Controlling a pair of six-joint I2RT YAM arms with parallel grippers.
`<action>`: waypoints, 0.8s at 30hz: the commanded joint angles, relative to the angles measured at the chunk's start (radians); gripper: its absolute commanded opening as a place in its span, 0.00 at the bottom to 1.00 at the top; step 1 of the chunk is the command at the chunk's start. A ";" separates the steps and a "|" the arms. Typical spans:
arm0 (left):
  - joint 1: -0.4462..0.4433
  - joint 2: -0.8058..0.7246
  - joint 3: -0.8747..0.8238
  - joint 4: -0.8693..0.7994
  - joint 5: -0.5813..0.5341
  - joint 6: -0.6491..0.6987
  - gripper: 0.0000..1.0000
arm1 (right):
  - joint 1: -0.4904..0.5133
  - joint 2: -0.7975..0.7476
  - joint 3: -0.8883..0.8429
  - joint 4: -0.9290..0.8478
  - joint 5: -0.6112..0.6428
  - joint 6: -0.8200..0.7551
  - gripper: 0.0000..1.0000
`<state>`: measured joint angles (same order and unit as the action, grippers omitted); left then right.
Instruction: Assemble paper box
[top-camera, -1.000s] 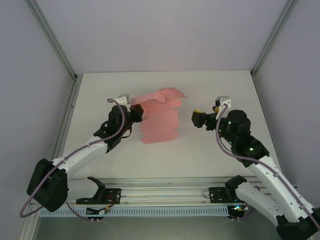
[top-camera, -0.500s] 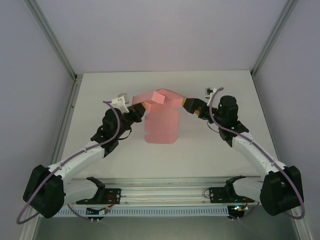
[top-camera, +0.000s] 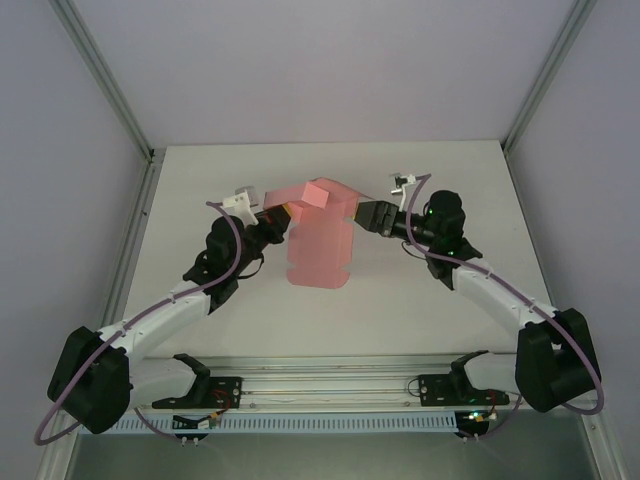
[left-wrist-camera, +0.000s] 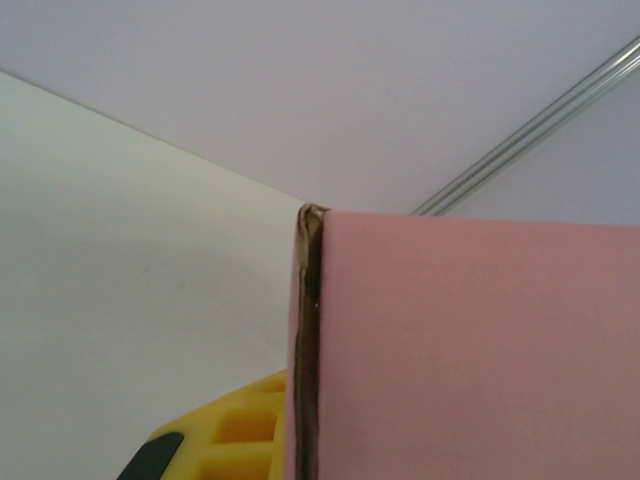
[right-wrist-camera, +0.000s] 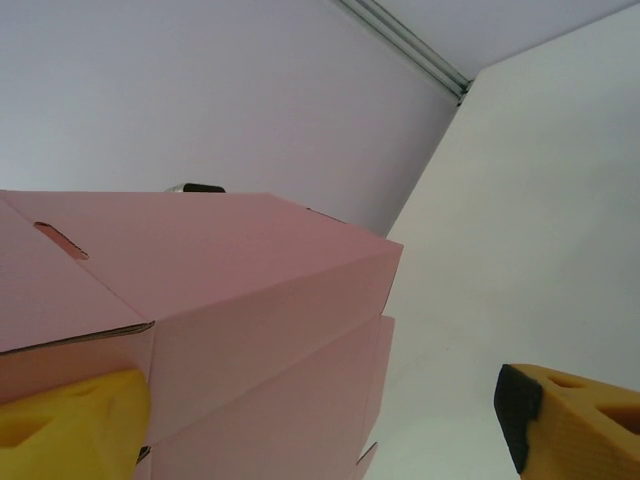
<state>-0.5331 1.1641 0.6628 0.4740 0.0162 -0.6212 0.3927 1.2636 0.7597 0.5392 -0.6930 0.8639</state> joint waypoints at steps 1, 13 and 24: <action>0.005 0.000 -0.004 0.021 -0.018 -0.001 0.00 | 0.014 -0.017 -0.002 0.046 -0.005 -0.022 0.90; 0.005 -0.003 0.003 -0.040 -0.012 0.037 0.00 | 0.015 -0.116 0.049 -0.210 0.114 -0.151 0.90; 0.004 0.006 0.007 -0.002 0.029 0.037 0.00 | 0.056 -0.069 0.068 -0.223 0.098 -0.174 0.88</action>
<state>-0.5312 1.1744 0.6628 0.4400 0.0181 -0.5938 0.4267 1.1671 0.7837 0.3229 -0.5869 0.7345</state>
